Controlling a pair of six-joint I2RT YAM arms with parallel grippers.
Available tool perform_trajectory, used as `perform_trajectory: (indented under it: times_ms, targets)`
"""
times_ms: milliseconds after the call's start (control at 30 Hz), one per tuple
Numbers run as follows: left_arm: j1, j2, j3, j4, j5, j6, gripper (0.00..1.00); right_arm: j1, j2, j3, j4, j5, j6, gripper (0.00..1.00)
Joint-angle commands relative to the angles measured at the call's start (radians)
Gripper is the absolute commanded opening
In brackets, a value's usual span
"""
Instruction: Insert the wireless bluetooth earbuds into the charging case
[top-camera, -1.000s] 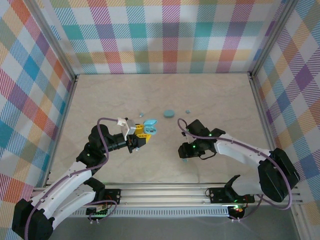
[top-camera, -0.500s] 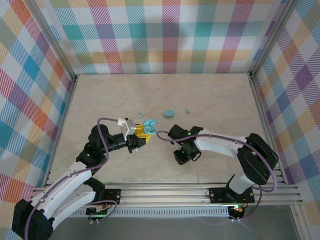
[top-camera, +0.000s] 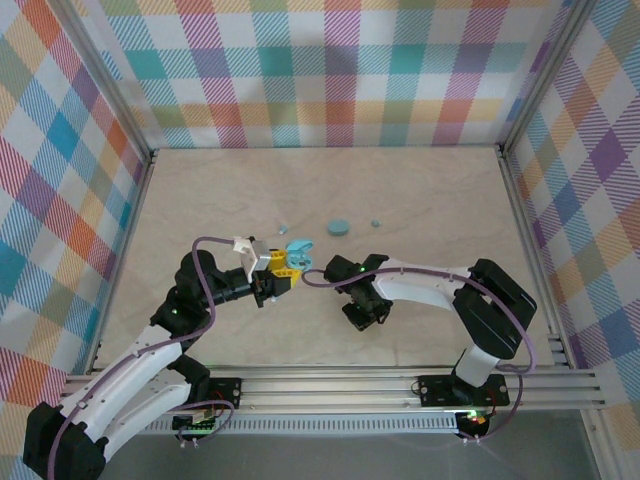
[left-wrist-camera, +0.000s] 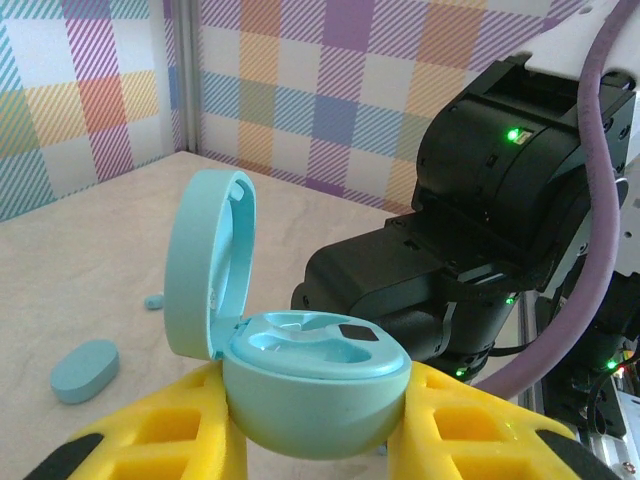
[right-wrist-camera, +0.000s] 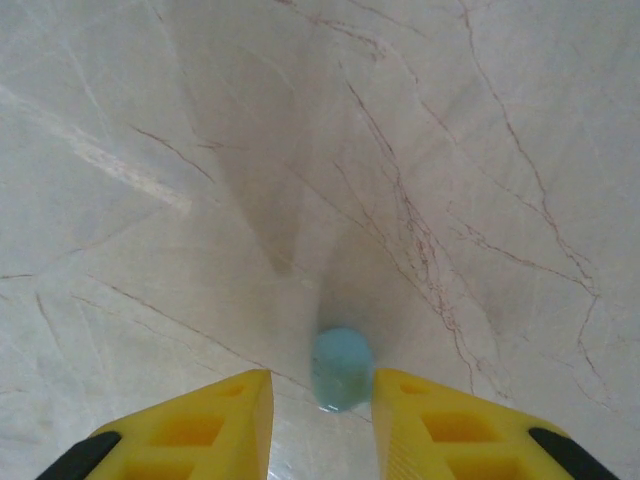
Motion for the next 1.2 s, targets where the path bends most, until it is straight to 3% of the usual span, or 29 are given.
perform_trajectory:
  times_ms: [0, 500, 767, 1167]
  targets:
    - [-0.008, -0.016, -0.004, 0.011, -0.003, 0.0, 0.14, 0.007, 0.015, 0.013, -0.037, 0.026, -0.005, 0.32]
    - [-0.008, -0.023, 0.0, -0.001, -0.003, 0.002, 0.14, 0.008, 0.044, 0.002, -0.005, -0.014, 0.006, 0.3]
    - [-0.008, -0.034, 0.002, -0.012, -0.006, 0.004, 0.14, 0.009, 0.061, 0.001, 0.025, -0.056, 0.025, 0.24]
    - [-0.008, -0.033, 0.001, 0.004, -0.011, 0.006, 0.14, -0.049, -0.064, -0.038, 0.04, -0.044, 0.129, 0.16]
